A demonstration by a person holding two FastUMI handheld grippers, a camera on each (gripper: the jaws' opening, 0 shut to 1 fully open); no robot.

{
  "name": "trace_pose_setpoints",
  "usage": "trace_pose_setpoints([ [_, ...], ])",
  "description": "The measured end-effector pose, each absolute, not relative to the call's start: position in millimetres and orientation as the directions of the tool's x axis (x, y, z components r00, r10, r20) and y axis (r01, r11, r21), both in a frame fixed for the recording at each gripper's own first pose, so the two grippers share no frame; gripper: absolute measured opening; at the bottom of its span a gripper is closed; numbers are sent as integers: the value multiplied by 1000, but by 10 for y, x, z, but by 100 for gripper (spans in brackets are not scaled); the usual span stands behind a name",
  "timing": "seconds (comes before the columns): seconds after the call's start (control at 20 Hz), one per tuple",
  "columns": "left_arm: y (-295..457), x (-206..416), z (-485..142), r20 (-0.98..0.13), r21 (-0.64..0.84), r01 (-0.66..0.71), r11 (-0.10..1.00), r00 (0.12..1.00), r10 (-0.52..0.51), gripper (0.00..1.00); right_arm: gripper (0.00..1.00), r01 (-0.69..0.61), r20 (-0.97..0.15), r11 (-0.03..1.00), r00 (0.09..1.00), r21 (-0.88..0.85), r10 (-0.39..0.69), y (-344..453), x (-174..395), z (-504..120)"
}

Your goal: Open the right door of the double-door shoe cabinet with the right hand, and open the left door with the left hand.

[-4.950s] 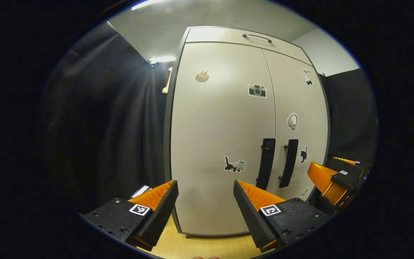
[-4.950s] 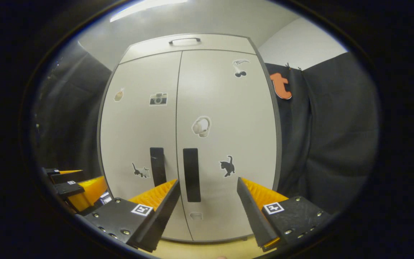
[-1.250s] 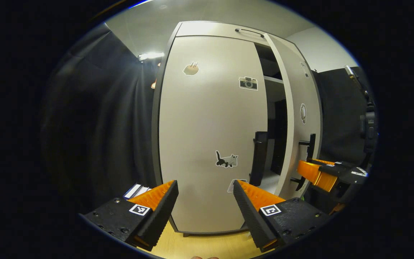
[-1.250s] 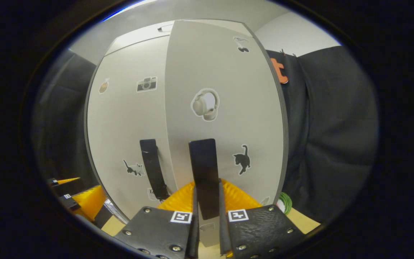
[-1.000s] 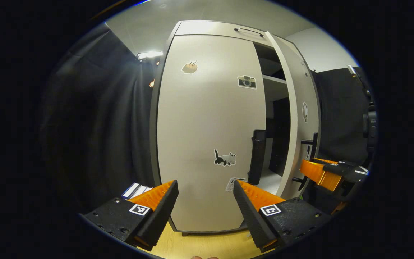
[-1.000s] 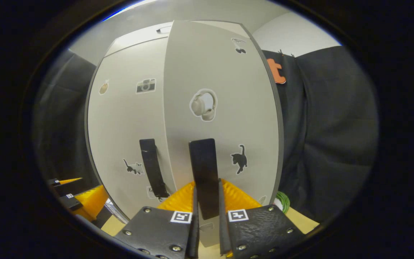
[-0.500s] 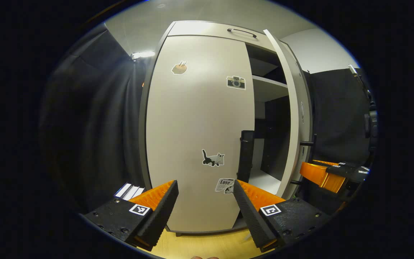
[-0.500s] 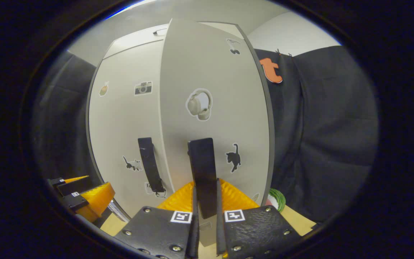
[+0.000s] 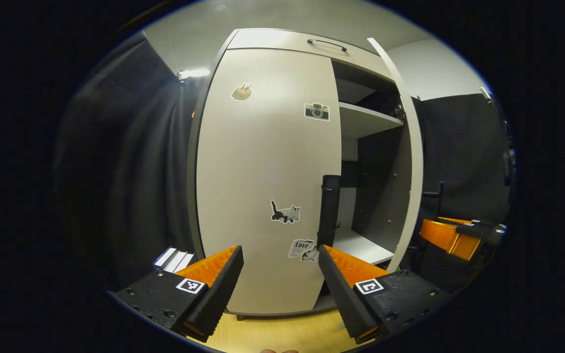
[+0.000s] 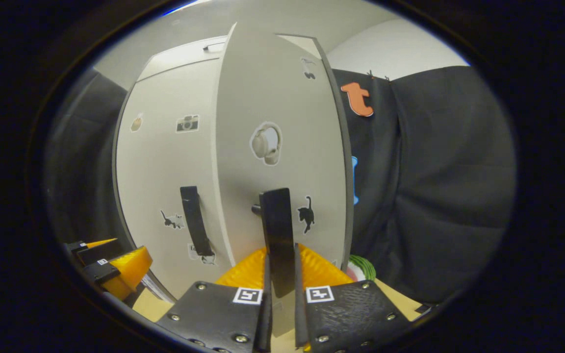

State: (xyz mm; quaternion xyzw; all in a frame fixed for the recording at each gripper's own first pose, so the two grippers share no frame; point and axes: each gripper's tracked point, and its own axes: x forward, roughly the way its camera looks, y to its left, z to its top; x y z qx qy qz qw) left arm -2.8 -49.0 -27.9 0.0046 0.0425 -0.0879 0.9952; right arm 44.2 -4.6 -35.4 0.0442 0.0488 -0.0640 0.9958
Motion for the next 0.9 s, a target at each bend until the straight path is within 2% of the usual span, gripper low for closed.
trace_pose_setpoints([
  [0.4, -750, -143, -313, -91, -16, 228, 974, 969, -228, 96, 20, 231, -103, 970, 969, 80, -222, -396, 241, -364],
  [0.6, -901, -169, -329, -94, -29, 256, 966, 962, -258, 96, 18, 259, -113, 962, 962, 85, -249, -564, 148, -382],
  [0.75, -938, -183, -327, -91, -23, 264, 964, 960, -265, 96, 18, 313, -101, 949, 946, 37, -308, -771, 78, -375],
  [0.9, -942, -173, -350, -96, -32, 262, 964, 960, -264, 96, 17, 347, -114, 935, 934, 71, -338, -931, 27, -424],
])
